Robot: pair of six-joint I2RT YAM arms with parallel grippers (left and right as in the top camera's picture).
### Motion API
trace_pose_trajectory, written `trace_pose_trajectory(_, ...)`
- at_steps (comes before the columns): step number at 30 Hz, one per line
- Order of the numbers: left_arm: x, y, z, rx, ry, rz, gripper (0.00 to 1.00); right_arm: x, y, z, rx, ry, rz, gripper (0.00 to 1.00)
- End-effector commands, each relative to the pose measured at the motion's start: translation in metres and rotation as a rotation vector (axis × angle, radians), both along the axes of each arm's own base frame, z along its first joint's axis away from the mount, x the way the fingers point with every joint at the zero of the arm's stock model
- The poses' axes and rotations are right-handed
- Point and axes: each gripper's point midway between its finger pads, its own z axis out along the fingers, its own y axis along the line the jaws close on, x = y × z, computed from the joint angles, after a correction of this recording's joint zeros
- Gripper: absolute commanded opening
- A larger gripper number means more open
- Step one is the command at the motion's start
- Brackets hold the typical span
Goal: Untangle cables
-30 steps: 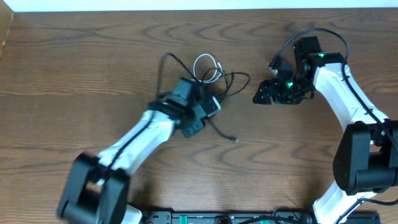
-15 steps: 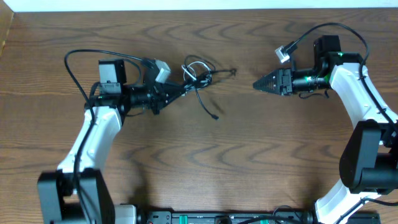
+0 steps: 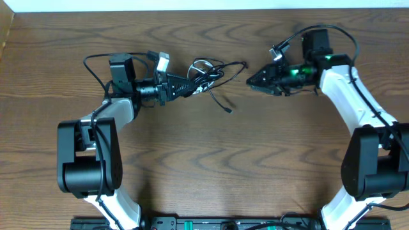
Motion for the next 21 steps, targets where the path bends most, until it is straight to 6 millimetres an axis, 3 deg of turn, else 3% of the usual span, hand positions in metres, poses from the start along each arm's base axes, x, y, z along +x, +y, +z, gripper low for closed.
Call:
trace_pose_trajectory(1,-0.004,-0.001,0.013,-0.044,0.066,-0.043,0.08,0.014,0.002,-0.01,-0.064,0.11,-0.166,0.31)
trace_pose_trajectory(9,-0.005,-0.001,0.013,-0.047,0.069,-0.046,0.08,0.04,0.022,-0.016,-0.105,0.148,-0.367,0.38)
trace_pose_trajectory(11,-0.005,-0.001,0.013,-0.047,0.069,-0.047,0.08,0.046,0.038,-0.018,-0.075,0.139,-0.366,0.38)
trace_pose_trajectory(17,-0.005,-0.001,0.013,-0.047,0.069,-0.046,0.08,0.045,0.068,-0.055,-0.038,0.258,-0.365,0.35)
trace_pose_trajectory(21,-0.005,-0.001,0.013,-0.046,0.069,-0.046,0.08,0.042,0.078,-0.068,-0.006,0.306,-0.33,0.32)
